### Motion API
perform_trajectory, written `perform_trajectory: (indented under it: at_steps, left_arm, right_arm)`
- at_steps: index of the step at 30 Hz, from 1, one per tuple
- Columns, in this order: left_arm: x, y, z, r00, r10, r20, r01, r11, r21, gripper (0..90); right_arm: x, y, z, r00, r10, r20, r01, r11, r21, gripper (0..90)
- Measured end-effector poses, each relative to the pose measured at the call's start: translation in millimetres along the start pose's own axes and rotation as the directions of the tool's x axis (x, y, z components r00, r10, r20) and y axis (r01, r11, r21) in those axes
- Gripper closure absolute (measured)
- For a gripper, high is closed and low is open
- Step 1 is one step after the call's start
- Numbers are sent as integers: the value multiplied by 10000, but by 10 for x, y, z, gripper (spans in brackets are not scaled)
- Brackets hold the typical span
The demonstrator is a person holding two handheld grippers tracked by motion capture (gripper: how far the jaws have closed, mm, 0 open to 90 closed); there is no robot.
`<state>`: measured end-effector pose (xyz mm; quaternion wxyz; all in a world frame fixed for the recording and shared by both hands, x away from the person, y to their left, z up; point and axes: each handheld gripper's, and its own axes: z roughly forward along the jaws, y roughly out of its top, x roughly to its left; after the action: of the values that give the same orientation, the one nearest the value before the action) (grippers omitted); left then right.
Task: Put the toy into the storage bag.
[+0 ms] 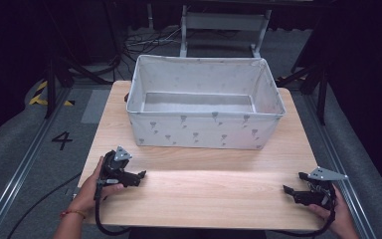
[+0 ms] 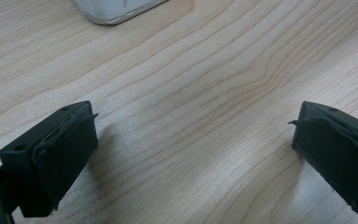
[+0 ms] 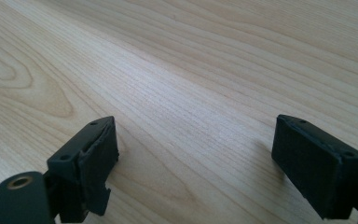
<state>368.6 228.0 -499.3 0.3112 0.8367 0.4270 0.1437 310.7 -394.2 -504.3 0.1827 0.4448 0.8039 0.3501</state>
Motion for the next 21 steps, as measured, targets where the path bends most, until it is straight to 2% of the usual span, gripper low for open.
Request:
perform_trajectory:
  at_steps: [7,9,21]
  left_arm:
    - [0,-1,-1,10000,7,-54,-7,10000,-36,3]
    - [-15,-7,-4,9998,-167,-130,167,9998,-49,1]
    - [-17,-7,-5,9997,-178,-136,177,9998,-47,1]
  right_arm:
    - [0,0,0,10000,2,0,-2,10000,1,147]
    - [0,0,0,10000,0,0,0,10000,1,147]
    - [0,0,0,10000,2,0,-2,10000,0,147]
